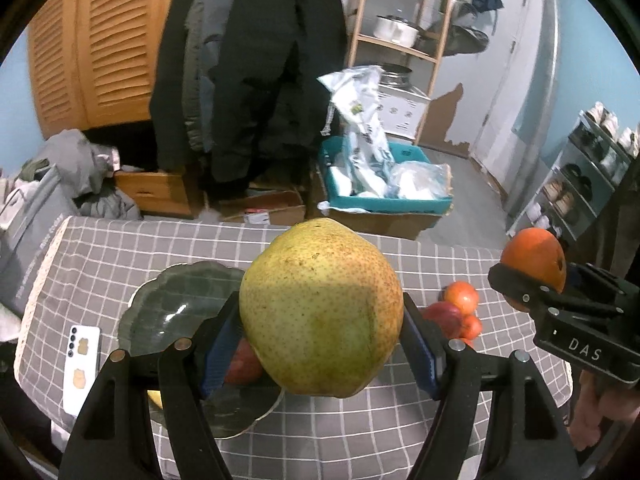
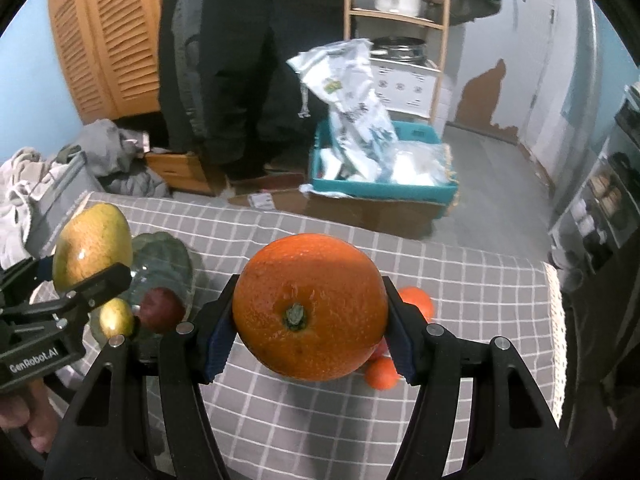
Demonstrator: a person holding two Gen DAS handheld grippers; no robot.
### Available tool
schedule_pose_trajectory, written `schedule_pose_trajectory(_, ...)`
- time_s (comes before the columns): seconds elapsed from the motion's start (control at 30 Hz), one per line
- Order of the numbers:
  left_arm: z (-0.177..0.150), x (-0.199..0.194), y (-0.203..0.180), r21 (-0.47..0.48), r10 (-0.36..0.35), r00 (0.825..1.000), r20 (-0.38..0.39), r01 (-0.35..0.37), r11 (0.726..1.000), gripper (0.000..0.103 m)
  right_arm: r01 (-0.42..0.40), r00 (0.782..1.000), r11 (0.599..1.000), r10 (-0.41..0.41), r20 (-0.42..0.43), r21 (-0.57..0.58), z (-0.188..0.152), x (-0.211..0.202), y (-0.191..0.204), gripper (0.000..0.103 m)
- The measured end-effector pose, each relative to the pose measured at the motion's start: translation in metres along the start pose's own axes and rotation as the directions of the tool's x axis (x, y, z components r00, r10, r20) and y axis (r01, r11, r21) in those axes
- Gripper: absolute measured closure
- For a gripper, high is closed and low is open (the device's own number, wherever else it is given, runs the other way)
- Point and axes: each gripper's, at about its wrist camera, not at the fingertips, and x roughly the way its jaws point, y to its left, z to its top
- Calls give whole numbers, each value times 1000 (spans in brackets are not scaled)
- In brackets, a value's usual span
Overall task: Organize fruits
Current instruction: 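Lift and carry the pear and large orange in both tools over the green bowl, then lower the pear and large orange into the bowl and open both tools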
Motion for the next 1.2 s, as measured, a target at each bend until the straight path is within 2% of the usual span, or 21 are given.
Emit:
schedule_pose_trajectory(0.4, -2, -2, 79, -108, 84, 996, -5, -84, 991, 28, -109, 993, 993, 107, -53, -47, 22, 45, 70, 38)
schedule_pose_trajectory(0.63, -5, 8, 121, -157, 126, 991, -35, -130, 979, 28, -160, 984, 983, 152, -97, -88, 32, 76, 110, 38)
schedule_pose_trajectory(1.0, -32, 57, 178, -224, 173, 971, -165, -208, 952, 28, -235, 952, 968, 210, -224, -88, 26, 147, 153, 38)
schedule_pose_trajectory(1.2, -45, 82, 189, -231, 172, 959, -224, -224, 947, 28, -258, 932, 963, 226, -283, -82, 17, 175, 169, 38)
